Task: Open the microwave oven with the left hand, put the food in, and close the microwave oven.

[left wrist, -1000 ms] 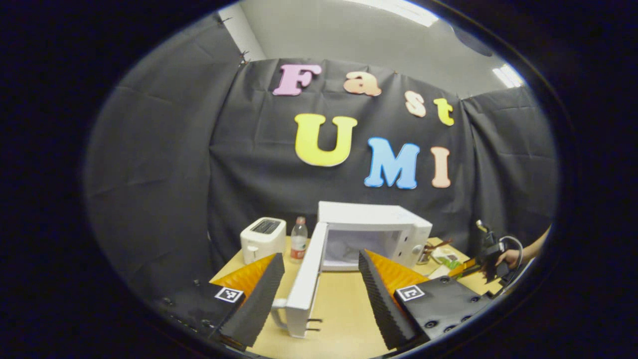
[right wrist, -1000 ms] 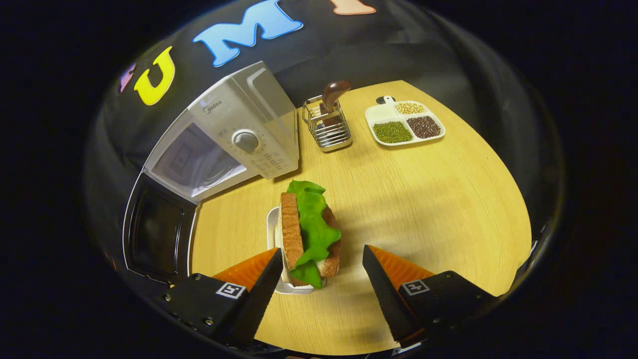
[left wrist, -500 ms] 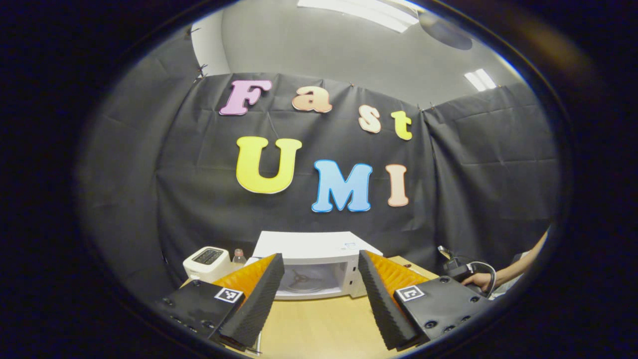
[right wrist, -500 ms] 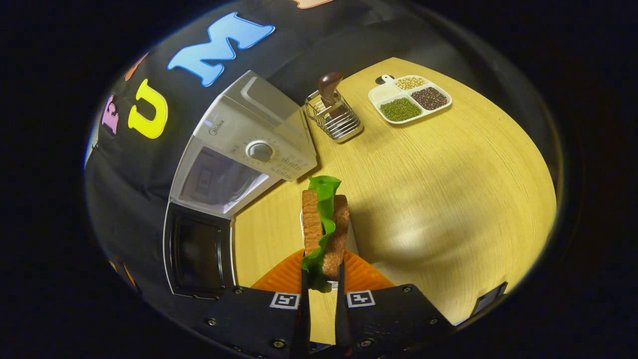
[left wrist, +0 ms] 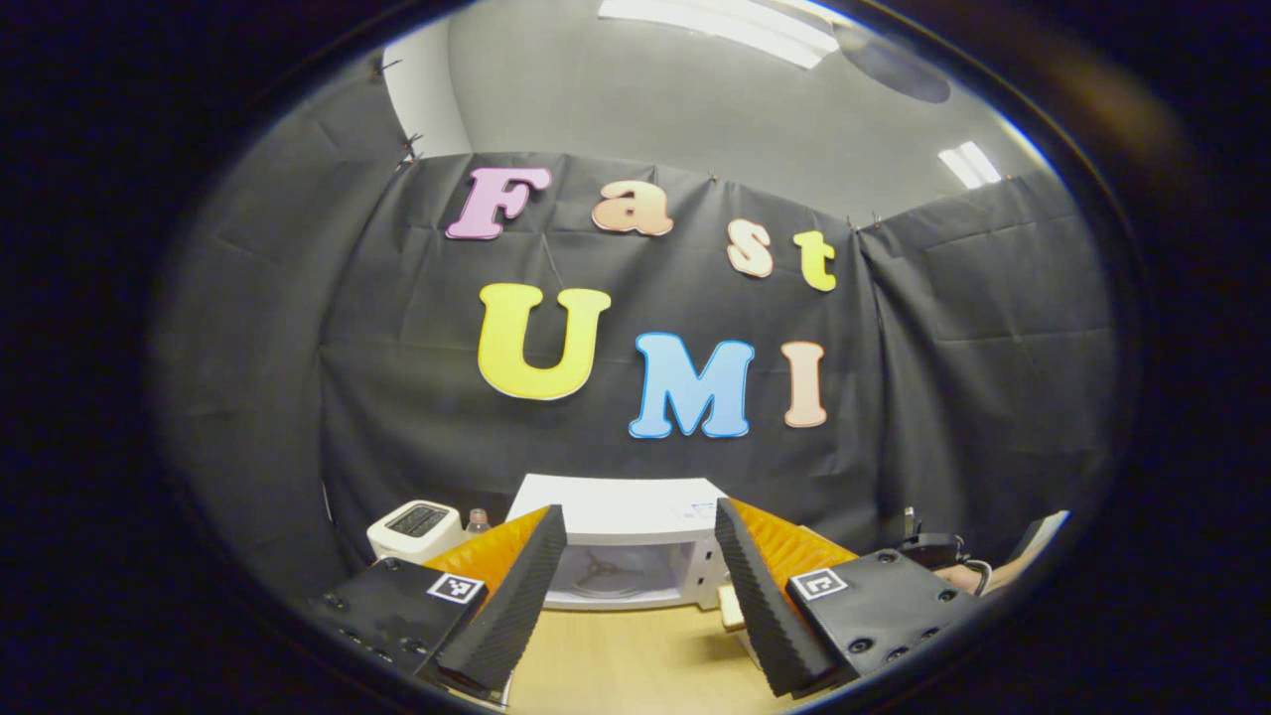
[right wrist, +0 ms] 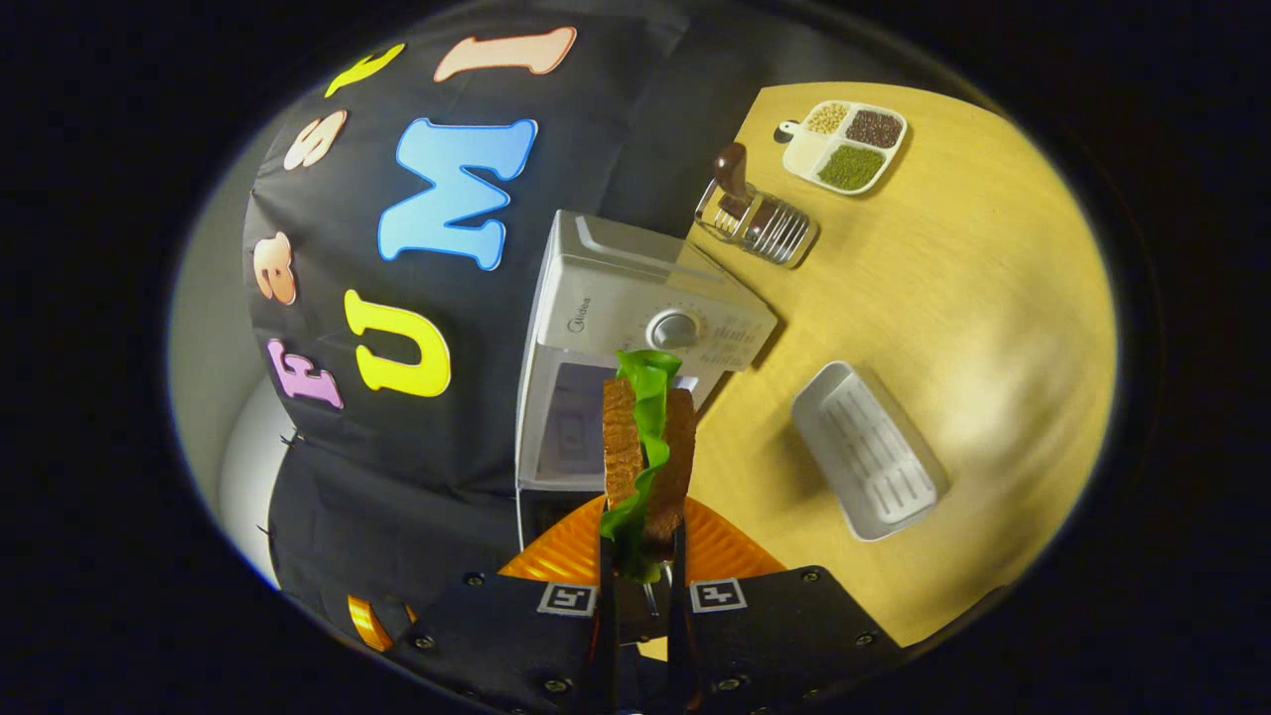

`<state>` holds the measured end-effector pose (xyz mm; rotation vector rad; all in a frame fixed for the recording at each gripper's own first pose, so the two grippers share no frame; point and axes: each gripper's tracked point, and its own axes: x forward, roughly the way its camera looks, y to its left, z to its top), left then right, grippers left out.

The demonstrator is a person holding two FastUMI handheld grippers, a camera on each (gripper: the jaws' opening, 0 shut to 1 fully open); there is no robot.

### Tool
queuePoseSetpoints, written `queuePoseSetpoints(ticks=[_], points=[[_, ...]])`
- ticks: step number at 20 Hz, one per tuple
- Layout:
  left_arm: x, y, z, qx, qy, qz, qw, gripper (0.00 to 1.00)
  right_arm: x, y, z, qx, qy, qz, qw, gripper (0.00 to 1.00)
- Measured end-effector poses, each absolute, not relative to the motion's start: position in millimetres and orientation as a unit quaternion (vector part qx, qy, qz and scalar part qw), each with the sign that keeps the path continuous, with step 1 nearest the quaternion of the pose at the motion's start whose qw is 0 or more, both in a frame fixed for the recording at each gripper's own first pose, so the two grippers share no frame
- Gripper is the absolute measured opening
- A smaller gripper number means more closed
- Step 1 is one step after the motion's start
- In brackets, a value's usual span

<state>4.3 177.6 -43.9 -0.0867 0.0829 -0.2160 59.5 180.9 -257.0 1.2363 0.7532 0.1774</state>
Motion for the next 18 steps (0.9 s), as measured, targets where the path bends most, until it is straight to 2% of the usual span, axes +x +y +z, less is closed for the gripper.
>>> queuePoseSetpoints(ticks=[5,8,12,16,18], points=[[-2,190,-31,-0.049,0.031,-0.092,0.994,0.96,96,239,-254,0.615,0.319,0.094,0.715,0.20],[-9,216,-26,-0.031,0.024,-0.062,0.997,0.96,124,266,-263,0.660,0.295,0.071,0.688,0.20],[-26,244,-27,-0.030,0.029,-0.032,0.999,0.95,170,295,-285,0.665,0.270,0.031,0.696,0.20],[-45,284,-26,-0.021,0.036,0.014,0.999,0.96,211,312,-309,0.698,0.241,-0.015,0.674,0.20],[-59,306,-24,-0.013,0.032,0.043,0.998,0.96,227,316,-319,0.697,0.227,-0.026,0.680,0.20]])
